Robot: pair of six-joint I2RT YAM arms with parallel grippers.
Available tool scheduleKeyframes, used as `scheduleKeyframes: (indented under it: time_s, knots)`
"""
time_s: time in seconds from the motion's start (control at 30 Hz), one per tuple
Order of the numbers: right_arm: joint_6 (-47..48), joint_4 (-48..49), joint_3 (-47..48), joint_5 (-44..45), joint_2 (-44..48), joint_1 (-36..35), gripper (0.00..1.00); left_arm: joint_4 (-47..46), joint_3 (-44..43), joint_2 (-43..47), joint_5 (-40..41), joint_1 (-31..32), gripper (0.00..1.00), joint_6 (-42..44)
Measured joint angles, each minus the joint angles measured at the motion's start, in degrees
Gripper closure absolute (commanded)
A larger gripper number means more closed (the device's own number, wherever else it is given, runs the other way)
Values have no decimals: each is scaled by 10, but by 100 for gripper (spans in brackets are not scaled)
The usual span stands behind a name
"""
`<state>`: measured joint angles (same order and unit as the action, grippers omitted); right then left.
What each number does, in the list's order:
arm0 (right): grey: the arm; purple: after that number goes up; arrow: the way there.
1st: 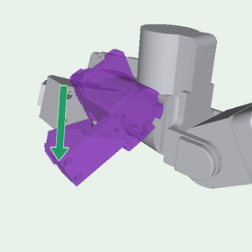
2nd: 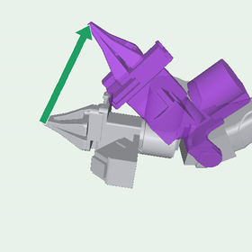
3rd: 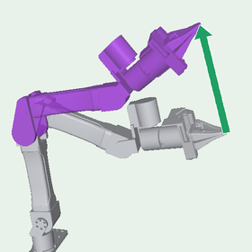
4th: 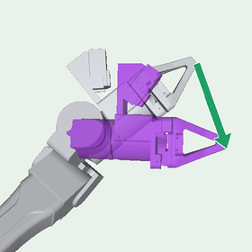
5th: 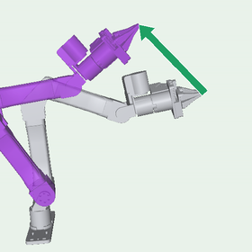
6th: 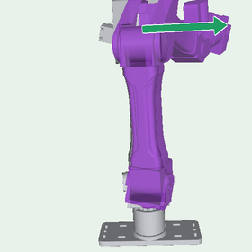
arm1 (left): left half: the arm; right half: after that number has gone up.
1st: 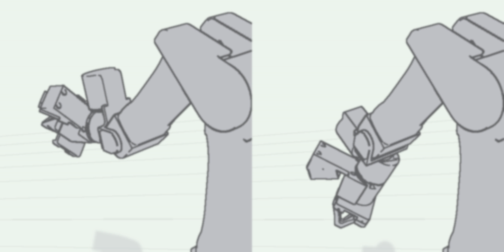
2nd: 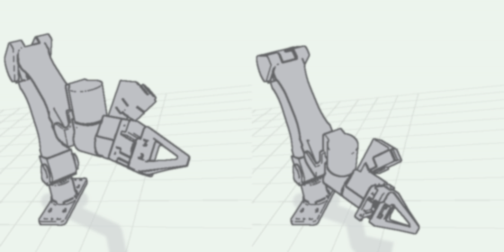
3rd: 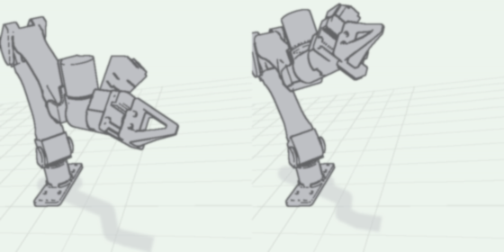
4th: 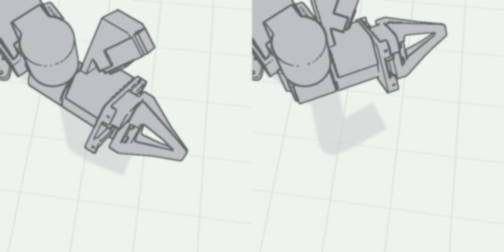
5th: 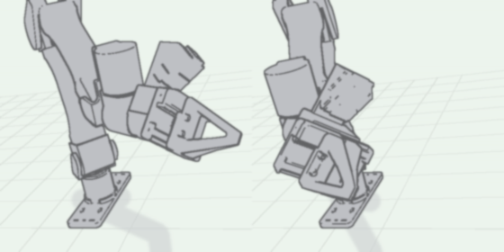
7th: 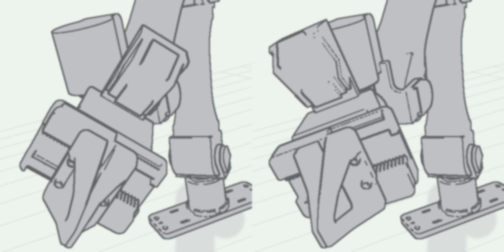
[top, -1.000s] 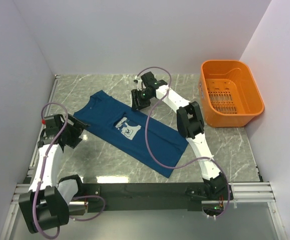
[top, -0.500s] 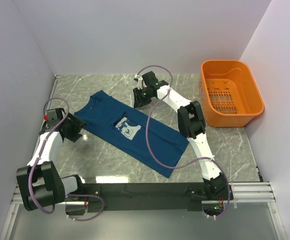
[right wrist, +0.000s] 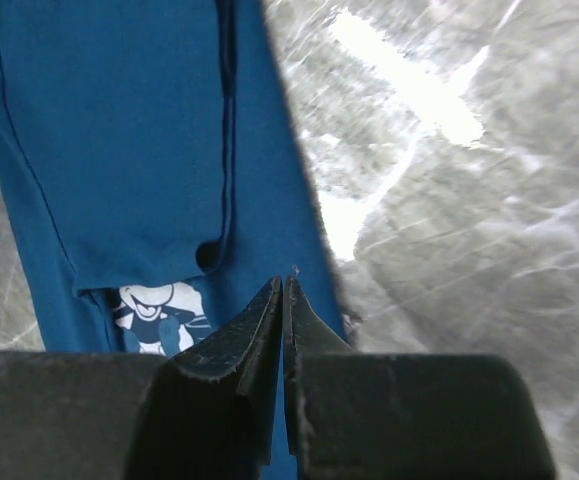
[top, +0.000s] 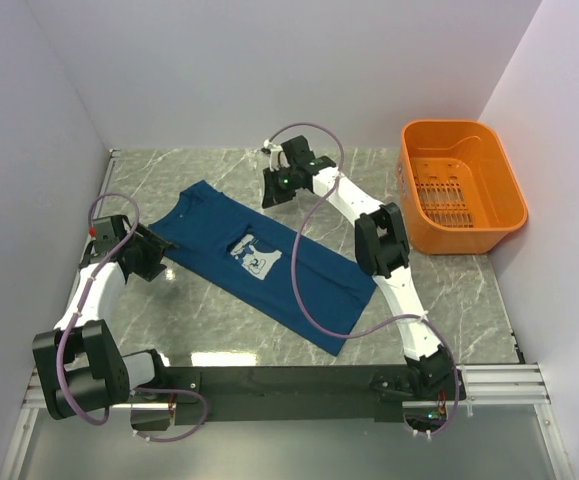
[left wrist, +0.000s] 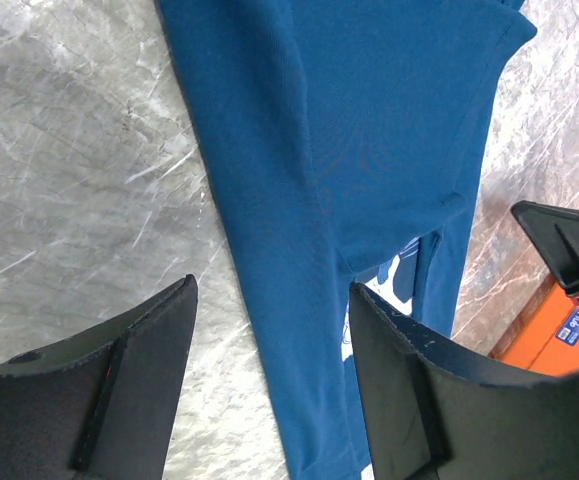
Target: Fold and stack the t-shirts
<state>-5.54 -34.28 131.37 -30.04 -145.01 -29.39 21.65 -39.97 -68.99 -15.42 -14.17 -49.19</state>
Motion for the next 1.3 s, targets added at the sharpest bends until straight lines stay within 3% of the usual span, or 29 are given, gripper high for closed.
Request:
scheduleKeyframes:
  time_s: [0.43, 0.73, 1.0, 1.3]
  knots:
    - [-14, -22, 3, 0, -40, -16, 90, -8, -12, -33, -15, 7, 38, 2]
    - [-19, -22, 5, 16, -40, -16, 90, -14, -208, -213, -7, 84, 51, 34]
    - [-38, -23, 13, 67, -40, -19, 90, -6, -351, -376, 4, 133, 55, 46]
    - [-72, -22, 17, 109, -39, -6, 91, 3, -434, -431, 3, 171, 55, 45]
